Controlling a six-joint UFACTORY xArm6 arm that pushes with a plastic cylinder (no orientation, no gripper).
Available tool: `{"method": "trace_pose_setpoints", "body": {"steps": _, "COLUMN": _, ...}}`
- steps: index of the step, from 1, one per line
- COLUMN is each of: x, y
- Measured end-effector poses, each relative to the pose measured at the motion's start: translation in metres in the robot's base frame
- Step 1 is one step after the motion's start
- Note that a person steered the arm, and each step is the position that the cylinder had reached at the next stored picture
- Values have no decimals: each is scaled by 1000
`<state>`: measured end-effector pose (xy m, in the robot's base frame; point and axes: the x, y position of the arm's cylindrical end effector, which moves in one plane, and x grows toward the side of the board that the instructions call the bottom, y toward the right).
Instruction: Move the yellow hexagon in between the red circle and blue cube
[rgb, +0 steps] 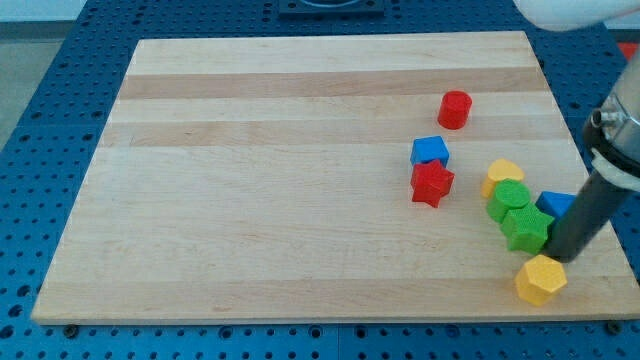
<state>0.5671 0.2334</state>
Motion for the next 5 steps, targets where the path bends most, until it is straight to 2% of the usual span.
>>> {"method": "trace_pose_setpoints", "body": {"steps": 1, "x": 36, "y": 34}}
{"method": "trace_pose_setpoints", "body": {"steps": 2, "x": 45, "y": 36}}
{"method": "trace_pose_setpoints", "body": {"steps": 4, "x": 51, "y": -14}}
{"method": "trace_pose_setpoints", "body": {"steps": 5, "x": 51, "y": -16}}
